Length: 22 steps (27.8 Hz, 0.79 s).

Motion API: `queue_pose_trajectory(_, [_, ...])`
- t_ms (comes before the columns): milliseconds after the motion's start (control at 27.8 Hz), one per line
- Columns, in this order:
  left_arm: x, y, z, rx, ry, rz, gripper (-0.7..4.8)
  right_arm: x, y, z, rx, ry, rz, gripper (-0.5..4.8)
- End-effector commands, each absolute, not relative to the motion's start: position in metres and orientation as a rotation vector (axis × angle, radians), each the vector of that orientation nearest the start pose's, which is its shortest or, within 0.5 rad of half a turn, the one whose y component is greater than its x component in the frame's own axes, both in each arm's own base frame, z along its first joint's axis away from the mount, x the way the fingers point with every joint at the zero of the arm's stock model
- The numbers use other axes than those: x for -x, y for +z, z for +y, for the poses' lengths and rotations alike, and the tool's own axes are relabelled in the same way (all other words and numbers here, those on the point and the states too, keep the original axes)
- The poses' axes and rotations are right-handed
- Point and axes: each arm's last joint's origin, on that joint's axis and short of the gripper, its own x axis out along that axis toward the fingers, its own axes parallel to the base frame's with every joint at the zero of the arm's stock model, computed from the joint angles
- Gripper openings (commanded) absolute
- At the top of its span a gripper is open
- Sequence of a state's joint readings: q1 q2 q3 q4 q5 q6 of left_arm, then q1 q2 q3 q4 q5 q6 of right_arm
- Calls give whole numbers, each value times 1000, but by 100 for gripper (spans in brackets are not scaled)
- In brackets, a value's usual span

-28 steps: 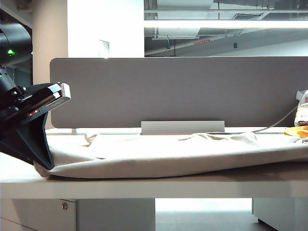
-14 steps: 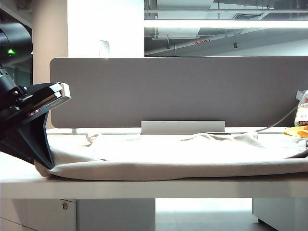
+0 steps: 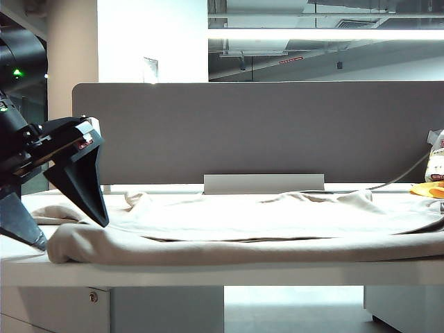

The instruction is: Fold the bottom side of the T-shirt horizontally towards the center, about one-third of the way, then fold the sleeve back towards the center, creating a straight line along the edge of the T-shirt, and finally fold the bottom of the T-shirt up towards the top, creating a neat rectangle.

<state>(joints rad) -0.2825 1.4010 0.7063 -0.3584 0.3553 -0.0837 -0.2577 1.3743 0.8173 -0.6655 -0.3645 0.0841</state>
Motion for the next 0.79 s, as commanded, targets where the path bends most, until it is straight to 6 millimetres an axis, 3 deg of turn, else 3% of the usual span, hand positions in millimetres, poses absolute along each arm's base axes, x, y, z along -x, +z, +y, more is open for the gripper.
queue_pose_trajectory(36, [-239,173,-80,115,-538,1060,479,-238,197,-52,-433,45,1133,448])
queue_pose_trajectory(108, [-240,174,-80,121,-543,1046,479,-239,198,-52,-433,44,1120,479])
queue_pose_trajectory(467, [-243,176,-81,138,-536,1015,479,-242,200,-52,-484,65,1081,479])
queue_pose_trajectory(791, [-242,176,-81,146,-533,1022,479,-241,200,-54,-433,-25,1089,479])
